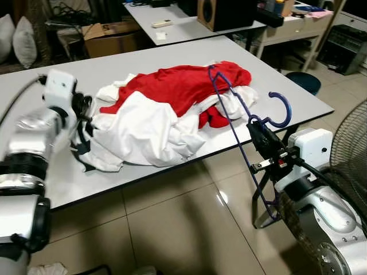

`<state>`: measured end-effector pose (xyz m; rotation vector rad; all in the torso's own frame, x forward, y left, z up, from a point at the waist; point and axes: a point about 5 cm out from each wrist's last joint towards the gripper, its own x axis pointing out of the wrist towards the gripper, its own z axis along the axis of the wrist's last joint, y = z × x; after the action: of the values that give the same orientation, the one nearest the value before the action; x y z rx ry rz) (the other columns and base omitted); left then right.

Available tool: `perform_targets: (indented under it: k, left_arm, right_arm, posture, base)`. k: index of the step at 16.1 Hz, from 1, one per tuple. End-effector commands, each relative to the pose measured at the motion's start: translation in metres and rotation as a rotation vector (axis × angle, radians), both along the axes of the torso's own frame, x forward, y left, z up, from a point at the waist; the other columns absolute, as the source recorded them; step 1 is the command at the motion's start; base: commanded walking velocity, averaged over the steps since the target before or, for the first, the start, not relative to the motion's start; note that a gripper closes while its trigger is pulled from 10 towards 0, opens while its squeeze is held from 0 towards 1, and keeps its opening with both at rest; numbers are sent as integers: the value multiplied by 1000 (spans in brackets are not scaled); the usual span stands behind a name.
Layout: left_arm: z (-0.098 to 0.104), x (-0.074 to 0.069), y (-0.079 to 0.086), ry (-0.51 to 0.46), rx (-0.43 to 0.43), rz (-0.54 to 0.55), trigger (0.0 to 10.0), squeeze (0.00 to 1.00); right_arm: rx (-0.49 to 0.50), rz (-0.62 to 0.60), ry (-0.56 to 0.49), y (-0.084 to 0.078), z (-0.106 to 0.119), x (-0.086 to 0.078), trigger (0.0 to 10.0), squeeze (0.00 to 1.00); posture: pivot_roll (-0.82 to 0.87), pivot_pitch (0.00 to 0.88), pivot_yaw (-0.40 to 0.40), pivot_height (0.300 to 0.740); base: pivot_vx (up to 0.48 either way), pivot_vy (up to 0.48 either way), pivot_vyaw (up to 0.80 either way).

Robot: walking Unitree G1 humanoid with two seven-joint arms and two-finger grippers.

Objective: Hang hanger

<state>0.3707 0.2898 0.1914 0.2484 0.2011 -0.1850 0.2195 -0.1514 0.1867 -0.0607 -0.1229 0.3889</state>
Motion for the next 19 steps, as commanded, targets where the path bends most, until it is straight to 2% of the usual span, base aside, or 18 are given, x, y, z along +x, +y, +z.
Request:
perform_targets:
  k: [1, 2, 4, 5, 6, 7, 9, 10, 11, 12, 13, 14, 15, 16, 17, 18, 19]
  left_arm:
    - [12, 0, -6, -35, -35, -107, 10000, 1000]
    - [16, -3, -10, -30, -66, -217, 10000, 1000]
    - [13, -17, -21, 31, -55, -478, 10000, 1000]
    - [11, -22, -24, 51, -46, -531, 10000, 1000]
    - [9, -26, -28, 68, -14, -590, 10000, 784]
    - [8, -28, -31, 66, 31, -604, 10000, 0]
    - [7, -15, -19, 35, 177, -404, 10000, 0]
    - [9, -9, -2, 42, 214, -210, 10000, 0]
    - [10, -7, 6, 43, 192, -126, 10000, 0]
    - [10, -9, 22, 73, 149, 8, 10000, 1000]
    - [3, -19, 46, 171, 198, 148, 10000, 1000]
    - [-3, -24, 53, 227, 133, 156, 10000, 1000]
    - [-4, -25, 53, 238, 88, 139, 10000, 1000]
    - [-8, -28, 50, 274, 58, 54, 10000, 1000]
    - [-12, -32, 51, 317, 56, 6, 10000, 1000]
    - [-19, -42, 57, 398, 88, -52, 10000, 1000]
    - [-18, -49, 66, 414, 122, -61, 10000, 1000]
  right_arm:
    - [0, 0, -10, -3, 2, -1, 10000, 0]
    - [-11, 2, -9, -6, 2, 0, 10000, 0]
    - [-28, 27, 0, -9, 3, 0, 10000, 0]
    - [-34, 32, 3, -10, 3, -1, 10000, 0]
    - [-42, 37, 7, -10, 2, -1, 10000, 0]
    - [-46, 41, 10, -11, 2, -1, 10000, 0]
    - [-50, 50, 17, -10, 1, 0, 10000, 0]
    - [-51, 52, 19, -9, 0, 0, 10000, 0]
    - [-52, 53, 20, -9, 0, 0, 10000, 0]
    - [-53, 53, 23, -9, 0, 0, 10000, 0]
    - [-56, 48, 26, -10, -1, -1, 10000, 0]
    - [-59, 43, 29, -11, -1, -1, 10000, 0]
    - [-60, 41, 30, -11, -1, -2, 10000, 0]
    - [-61, 40, 32, -11, -2, -2, 10000, 0]
    - [-64, 41, 34, -11, -2, -2, 10000, 0]
    - [-68, 44, 37, -12, -2, -3, 10000, 0]
    - [-72, 46, 38, -13, -2, -3, 10000, 0]
  posture:
    - [-40, 0, 58, 740]
    - [-38, 0, 57, 740]
    - [-35, 0, 57, 740]
    - [-35, 0, 57, 740]
    - [-35, 0, 57, 740]
    - [-34, 0, 55, 740]
    - [-32, 0, 53, 740]
    - [-33, 0, 54, 740]
    - [-34, 0, 54, 740]
    - [-36, 0, 57, 740]
    - [-40, 0, 61, 740]
    - [-40, 0, 62, 740]
    - [-40, 0, 62, 740]
    - [-39, 0, 62, 740]
    - [-39, 0, 62, 740]
    - [-38, 0, 62, 740]
    - [-38, 0, 62, 740]
  base:
    - [0, 0, 0]
    - [0, 0, 0]
    - [0, 0, 0]
    - [0, 0, 0]
    - [0, 0, 0]
    - [0, 0, 0]
    - [0, 0, 0]
    - [0, 0, 0]
    - [0, 0, 0]
    - [0, 0, 0]
    - [0, 0, 0]
    - [0, 0, 0]
    - [0, 0, 0]
    - [0, 0, 0]
    - [0, 0, 0]
    - [0, 0, 0]
    - [0, 0, 0]
